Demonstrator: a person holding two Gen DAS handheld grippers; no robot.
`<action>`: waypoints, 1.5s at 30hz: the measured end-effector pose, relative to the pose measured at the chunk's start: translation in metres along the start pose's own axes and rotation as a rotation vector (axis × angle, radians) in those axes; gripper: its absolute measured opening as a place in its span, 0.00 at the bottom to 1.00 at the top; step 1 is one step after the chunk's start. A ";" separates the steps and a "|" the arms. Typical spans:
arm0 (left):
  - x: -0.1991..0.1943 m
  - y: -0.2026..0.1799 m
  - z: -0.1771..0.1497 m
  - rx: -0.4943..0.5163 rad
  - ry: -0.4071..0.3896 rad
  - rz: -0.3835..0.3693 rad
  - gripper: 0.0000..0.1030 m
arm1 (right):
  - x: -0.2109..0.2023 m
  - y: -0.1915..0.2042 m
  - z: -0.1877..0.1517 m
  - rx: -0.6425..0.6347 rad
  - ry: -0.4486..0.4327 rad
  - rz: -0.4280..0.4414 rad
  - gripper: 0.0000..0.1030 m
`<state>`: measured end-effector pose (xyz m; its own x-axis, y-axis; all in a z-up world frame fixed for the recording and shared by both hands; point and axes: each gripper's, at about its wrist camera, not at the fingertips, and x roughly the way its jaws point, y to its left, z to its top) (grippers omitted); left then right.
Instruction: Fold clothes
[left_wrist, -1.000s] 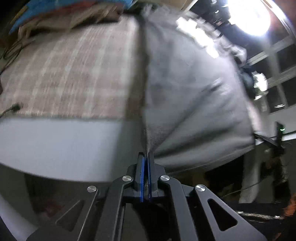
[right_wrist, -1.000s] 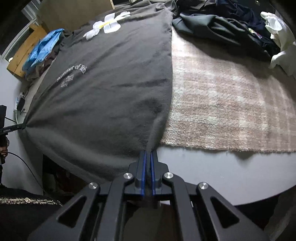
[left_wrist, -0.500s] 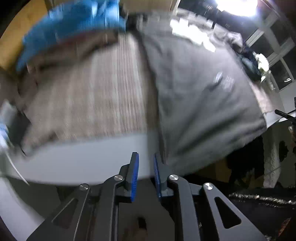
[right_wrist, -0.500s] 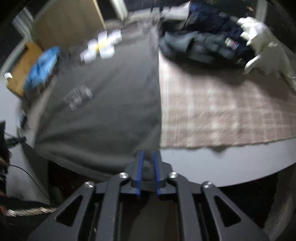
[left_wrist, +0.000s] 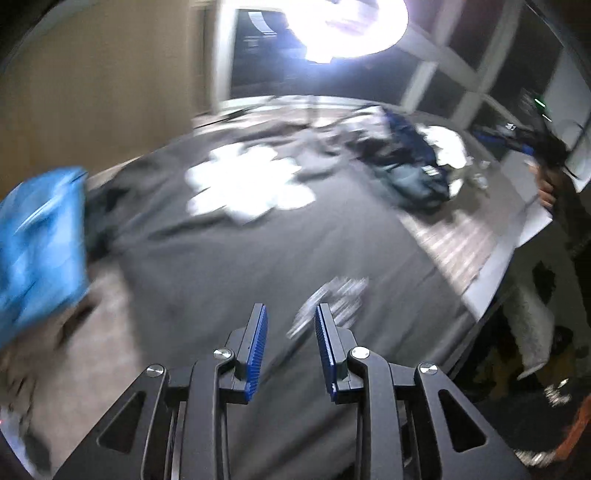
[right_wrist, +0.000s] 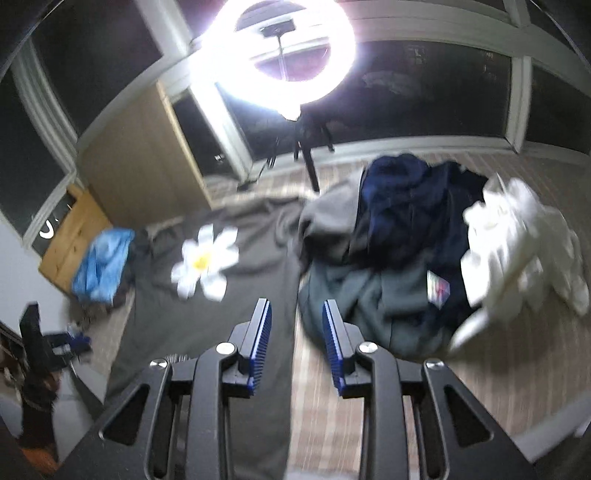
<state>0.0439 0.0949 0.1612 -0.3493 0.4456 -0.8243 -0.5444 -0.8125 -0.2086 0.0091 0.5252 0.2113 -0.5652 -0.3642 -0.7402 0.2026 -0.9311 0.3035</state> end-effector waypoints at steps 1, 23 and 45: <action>0.010 -0.015 0.018 0.011 -0.007 -0.012 0.25 | 0.007 -0.008 0.014 -0.005 0.000 0.010 0.28; 0.302 -0.164 0.246 0.163 0.040 0.016 0.26 | 0.209 -0.138 0.146 -0.002 0.172 0.263 0.29; 0.303 -0.154 0.240 0.164 0.053 -0.062 0.09 | 0.236 -0.115 0.150 -0.152 0.234 0.262 0.15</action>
